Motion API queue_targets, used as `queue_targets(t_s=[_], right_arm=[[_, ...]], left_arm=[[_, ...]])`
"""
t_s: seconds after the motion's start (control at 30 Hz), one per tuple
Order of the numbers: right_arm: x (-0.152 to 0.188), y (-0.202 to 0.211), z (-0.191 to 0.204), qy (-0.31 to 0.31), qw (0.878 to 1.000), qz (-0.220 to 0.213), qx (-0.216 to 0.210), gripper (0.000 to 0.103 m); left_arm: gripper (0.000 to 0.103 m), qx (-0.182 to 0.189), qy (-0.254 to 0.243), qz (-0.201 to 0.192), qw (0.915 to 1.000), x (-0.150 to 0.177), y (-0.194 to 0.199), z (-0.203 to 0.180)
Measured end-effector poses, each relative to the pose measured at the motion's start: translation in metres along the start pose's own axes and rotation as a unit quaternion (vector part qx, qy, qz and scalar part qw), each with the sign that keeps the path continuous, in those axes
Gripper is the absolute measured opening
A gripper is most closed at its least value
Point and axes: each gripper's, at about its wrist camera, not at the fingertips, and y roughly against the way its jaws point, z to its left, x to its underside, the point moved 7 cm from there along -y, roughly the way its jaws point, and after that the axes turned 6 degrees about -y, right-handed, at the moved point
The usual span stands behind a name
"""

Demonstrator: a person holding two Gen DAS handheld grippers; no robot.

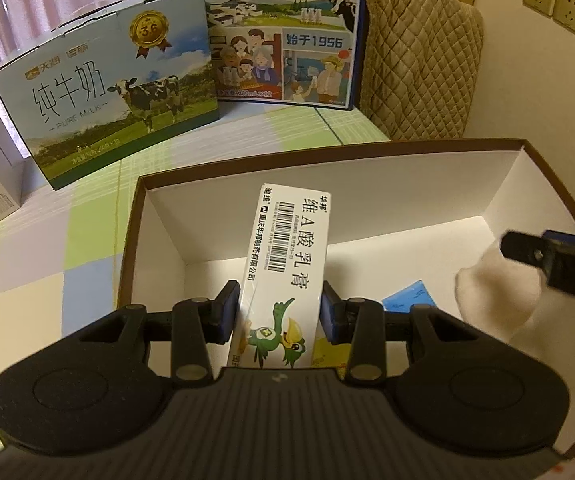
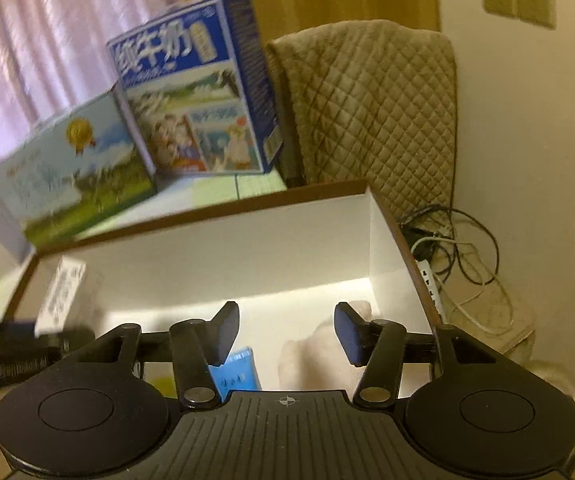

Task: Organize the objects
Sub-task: 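Carry the medicine box and white cloth over the brown box with both tools, then open both tools to release the medicine box and cloth into the box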

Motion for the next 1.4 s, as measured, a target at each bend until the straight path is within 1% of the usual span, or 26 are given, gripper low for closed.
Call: queue_targets(t_s=[0.1,0.13,0.17,0.2,0.27,0.33,0.4,0.43,0.47,0.53,0.67,0.77,0.83,1.1,1.17,1.23,1.4], right_arm=[[0.005,-0.002,0.004,0.008,1.0,0.008,-0.002,0.051],[0.006,-0.004,0.005,0.01,1.0,0.011,-0.003,0.051],[0.007,-0.005,0.006,0.013,1.0,0.013,-0.003,0.051],[0.007,-0.005,0.007,0.017,1.0,0.013,-0.002,0.051],[0.008,-0.004,0.008,0.026,1.0,0.014,0.003,0.052],[0.009,-0.003,0.008,0.034,0.999,0.015,0.008,0.052],[0.01,0.0,0.007,0.04,0.999,0.016,0.009,0.052],[0.011,0.002,0.007,0.043,0.999,0.018,0.009,0.053],[0.013,0.004,0.006,0.047,0.999,0.021,0.008,0.053],[0.017,0.009,0.006,0.06,0.998,0.026,0.005,0.053],[0.025,0.023,0.007,0.087,0.996,0.034,0.012,0.053],[0.024,0.04,0.012,0.093,0.995,0.018,0.013,0.053],[0.026,0.054,0.018,0.095,0.995,0.01,0.004,0.053],[0.048,0.114,0.041,0.093,0.995,-0.007,-0.037,0.054],[0.054,0.129,0.045,0.082,0.995,-0.01,-0.047,0.054],[0.06,0.142,0.05,0.073,0.996,-0.01,-0.059,0.054],[0.081,0.17,0.068,0.082,0.994,-0.007,-0.074,0.054]], left_arm=[[0.037,-0.003,-0.002,0.003,1.0,0.0,-0.004,0.004],[0.04,-0.005,-0.003,0.001,1.0,-0.001,-0.004,0.005],[0.045,-0.009,-0.006,-0.003,0.9999,-0.002,-0.004,0.006],[0.048,-0.013,-0.009,-0.006,0.9998,-0.003,-0.003,0.006],[0.06,-0.011,-0.01,-0.009,0.9998,-0.005,-0.001,0.008],[0.061,-0.009,-0.008,-0.013,0.9998,-0.006,0.003,0.009],[0.064,-0.008,-0.009,-0.014,0.9998,-0.006,0.008,0.01],[0.07,-0.006,-0.007,-0.014,0.9999,-0.005,0.011,0.011],[0.073,-0.005,-0.005,-0.015,0.9999,-0.003,0.015,0.011],[0.073,-0.003,-0.004,-0.016,0.9999,0.0,0.023,0.013],[0.077,0.004,0.001,-0.017,0.9998,0.007,0.042,0.013],[0.081,0.01,-0.006,-0.022,0.9997,0.014,0.06,0.01],[0.084,0.01,-0.009,-0.025,0.9996,0.019,0.073,0.009],[0.087,0.019,-0.003,-0.043,0.9989,0.046,0.133,0.007],[0.09,0.021,-0.001,-0.048,0.9986,0.056,0.149,0.005],[0.09,0.025,0.002,-0.05,0.9984,0.067,0.162,0.004],[0.09,0.023,0.012,-0.055,0.9982,0.095,0.194,0.009]])
